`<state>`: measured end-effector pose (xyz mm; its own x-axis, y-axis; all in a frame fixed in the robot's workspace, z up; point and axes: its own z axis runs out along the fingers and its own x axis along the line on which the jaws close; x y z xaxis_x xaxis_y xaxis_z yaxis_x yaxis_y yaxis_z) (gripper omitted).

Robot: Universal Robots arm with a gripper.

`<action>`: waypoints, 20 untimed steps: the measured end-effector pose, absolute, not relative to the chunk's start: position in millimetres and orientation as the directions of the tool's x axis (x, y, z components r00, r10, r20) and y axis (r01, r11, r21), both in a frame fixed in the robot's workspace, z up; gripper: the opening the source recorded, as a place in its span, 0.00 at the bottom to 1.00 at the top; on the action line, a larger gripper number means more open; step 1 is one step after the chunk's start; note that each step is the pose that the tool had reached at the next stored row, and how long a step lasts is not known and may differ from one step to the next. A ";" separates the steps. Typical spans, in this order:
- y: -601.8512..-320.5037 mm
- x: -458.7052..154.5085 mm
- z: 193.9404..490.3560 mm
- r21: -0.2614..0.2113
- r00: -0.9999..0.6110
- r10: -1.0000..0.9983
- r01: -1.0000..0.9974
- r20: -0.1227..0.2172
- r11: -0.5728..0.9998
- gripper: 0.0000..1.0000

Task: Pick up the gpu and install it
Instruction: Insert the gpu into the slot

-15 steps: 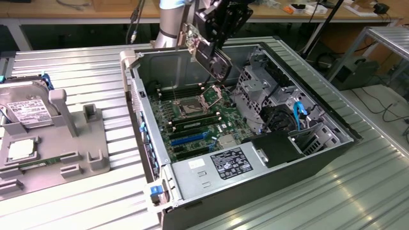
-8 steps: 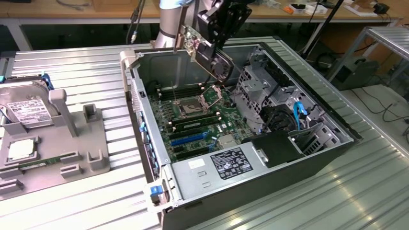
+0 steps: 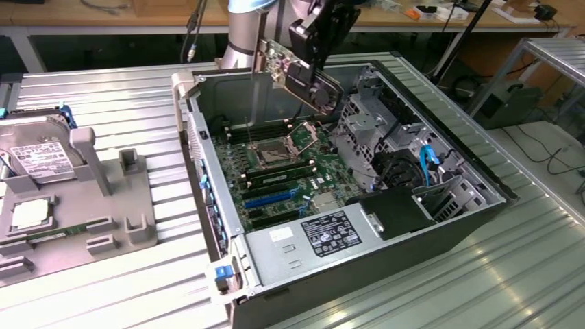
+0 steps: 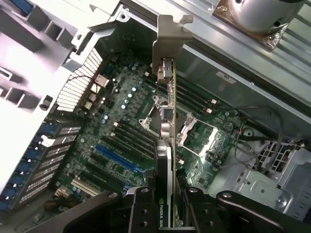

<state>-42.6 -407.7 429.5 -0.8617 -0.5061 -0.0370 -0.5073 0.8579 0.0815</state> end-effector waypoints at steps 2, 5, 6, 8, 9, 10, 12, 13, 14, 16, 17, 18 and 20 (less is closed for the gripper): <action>-407.7 -42.3 429.5 0.081 -0.849 -0.528 -0.529 -0.038 0.845 0.27; -407.7 -41.4 429.5 0.081 -0.811 -0.583 -0.584 -0.038 0.808 0.27; -407.8 -41.3 429.5 0.081 -0.802 -0.596 -0.597 -0.038 0.798 0.27; -407.8 -40.9 429.5 0.081 -0.777 -0.628 -0.629 -0.038 0.773 0.27; -407.7 -40.9 429.5 0.081 -0.777 -0.628 -0.629 -0.038 0.773 0.27; -407.7 -40.9 429.5 0.081 -0.777 -0.628 -0.629 -0.038 0.773 0.27; -407.7 -40.6 429.4 0.081 -0.760 -0.649 -0.650 -0.038 0.756 0.27; -407.7 -40.2 429.5 0.081 -0.732 -0.680 -0.680 -0.038 0.728 0.27; -407.7 -39.8 429.5 0.081 -0.715 -0.698 -0.698 -0.038 0.711 0.27; -407.7 -39.1 429.5 0.081 -0.662 -0.749 -0.749 -0.038 0.658 0.27; -407.7 -38.8 429.5 0.081 -0.641 -0.766 -0.766 -0.038 0.637 0.27; -407.7 -38.5 429.4 0.081 -0.615 -0.788 -0.787 -0.038 0.611 0.27; -407.7 -38.1 429.4 0.081 -0.580 -0.814 -0.813 -0.038 0.576 0.27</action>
<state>-38.1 -407.7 429.4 -0.5803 -0.8135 -0.0384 -0.8133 0.5763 0.0809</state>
